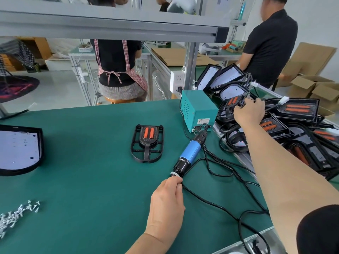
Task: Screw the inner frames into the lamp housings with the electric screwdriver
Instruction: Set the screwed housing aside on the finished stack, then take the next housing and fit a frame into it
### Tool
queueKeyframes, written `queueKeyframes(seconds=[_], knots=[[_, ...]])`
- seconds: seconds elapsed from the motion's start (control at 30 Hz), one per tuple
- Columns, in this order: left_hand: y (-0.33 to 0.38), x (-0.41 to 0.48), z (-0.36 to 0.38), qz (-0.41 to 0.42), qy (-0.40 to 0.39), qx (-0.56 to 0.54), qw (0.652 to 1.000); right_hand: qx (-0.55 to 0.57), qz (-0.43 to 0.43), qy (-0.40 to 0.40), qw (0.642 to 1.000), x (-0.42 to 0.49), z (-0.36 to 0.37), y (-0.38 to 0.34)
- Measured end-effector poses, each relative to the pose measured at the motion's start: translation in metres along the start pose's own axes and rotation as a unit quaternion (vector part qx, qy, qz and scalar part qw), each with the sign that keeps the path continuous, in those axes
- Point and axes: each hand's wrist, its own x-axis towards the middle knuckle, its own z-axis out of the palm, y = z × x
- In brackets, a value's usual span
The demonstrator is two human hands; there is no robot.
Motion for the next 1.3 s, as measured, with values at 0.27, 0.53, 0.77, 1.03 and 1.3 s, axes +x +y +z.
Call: queueKeyframes(seconds=[0.27,0.53,0.77,1.03,1.3], knots=[[0.000,0.001,-0.001,0.007,-0.003,0.019,1.000,0.128,-0.046,0.050,0.989,-0.038,-0.030,-0.032],[0.006,0.004,-0.001,-0.015,-0.024,0.042,0.999,0.348,-0.118,-0.013,0.930,-0.188,-0.036,-0.088],[0.008,-0.006,-0.023,-0.037,0.008,-0.031,0.999,0.399,-0.125,-0.124,0.900,-0.281,-0.005,-0.130],[-0.022,0.008,-0.099,-0.041,0.183,-0.094,0.978,0.208,-0.180,-0.250,0.929,-0.299,0.028,-0.152],[-0.077,0.069,-0.271,-0.168,0.491,0.039,0.854,-0.040,-0.277,-0.245,0.928,-0.329,0.048,-0.155]])
